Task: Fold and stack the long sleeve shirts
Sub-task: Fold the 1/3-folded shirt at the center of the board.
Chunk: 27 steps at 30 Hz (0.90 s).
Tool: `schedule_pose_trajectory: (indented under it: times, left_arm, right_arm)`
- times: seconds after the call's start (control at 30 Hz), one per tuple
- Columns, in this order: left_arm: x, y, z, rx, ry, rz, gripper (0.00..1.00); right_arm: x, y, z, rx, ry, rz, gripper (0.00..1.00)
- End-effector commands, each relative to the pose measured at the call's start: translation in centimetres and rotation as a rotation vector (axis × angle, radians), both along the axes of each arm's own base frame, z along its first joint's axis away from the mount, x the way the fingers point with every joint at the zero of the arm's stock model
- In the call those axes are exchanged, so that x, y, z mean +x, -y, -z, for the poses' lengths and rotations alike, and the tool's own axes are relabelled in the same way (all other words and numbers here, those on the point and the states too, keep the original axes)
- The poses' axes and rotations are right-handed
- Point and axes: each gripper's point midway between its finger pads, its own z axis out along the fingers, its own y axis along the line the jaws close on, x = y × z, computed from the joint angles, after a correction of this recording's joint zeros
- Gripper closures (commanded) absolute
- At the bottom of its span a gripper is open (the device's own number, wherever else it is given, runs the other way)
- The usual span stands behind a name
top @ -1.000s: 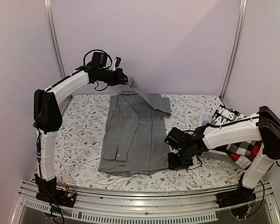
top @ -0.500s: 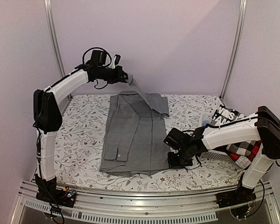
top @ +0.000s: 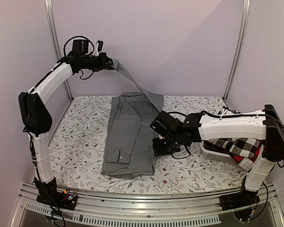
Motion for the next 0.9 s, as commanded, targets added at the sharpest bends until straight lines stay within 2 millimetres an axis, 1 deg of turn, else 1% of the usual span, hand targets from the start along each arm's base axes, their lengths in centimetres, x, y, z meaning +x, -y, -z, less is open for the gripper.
schedule_pose_trajectory:
  times: [0.0, 0.1, 0.17, 0.2, 0.27, 0.37, 0.53, 0.73, 0.87]
  left_arm:
    - [-1.0, -4.7, -3.9, 0.012, 0.071, -0.077, 1.00]
    - [-1.7, -6.9, -3.7, 0.039, 0.070, -0.116, 1.00]
    - [-2.1, -8.3, -3.3, 0.062, 0.066, -0.143, 1.00]
    - [-2.3, -8.9, -2.6, 0.072, 0.052, -0.155, 1.00]
    - [-2.6, -10.0, -2.0, 0.085, 0.040, -0.180, 1.00]
    - [-2.7, -11.6, -1.5, 0.087, 0.033, -0.209, 1.00]
    - [-1.9, -12.5, -0.3, 0.083, 0.009, -0.222, 1.00]
    - [-1.6, -12.7, -1.2, 0.075, 0.031, -0.226, 1.00]
    - [-1.5, -12.4, -1.2, 0.065, 0.029, -0.208, 1.00]
  right_arm:
    - [-0.8, -3.3, 0.3, 0.005, 0.008, -0.164, 1.00]
    - [-1.6, -5.2, 0.4, 0.050, -0.015, -0.242, 1.00]
    - [-2.1, -5.9, 0.9, 0.071, -0.044, -0.277, 1.00]
    - [-2.5, -6.2, 1.2, 0.081, -0.062, -0.295, 1.00]
    - [-3.0, -6.5, 1.7, 0.091, -0.085, -0.318, 1.00]
    - [-3.7, -7.1, 1.9, 0.119, -0.114, -0.353, 1.00]
    - [-4.3, -8.3, 1.9, 0.151, -0.148, -0.412, 1.00]
    - [-5.1, -8.2, 2.8, 0.146, -0.185, -0.443, 0.99]
    - [-5.5, -7.9, 4.0, 0.126, -0.214, -0.448, 0.98]
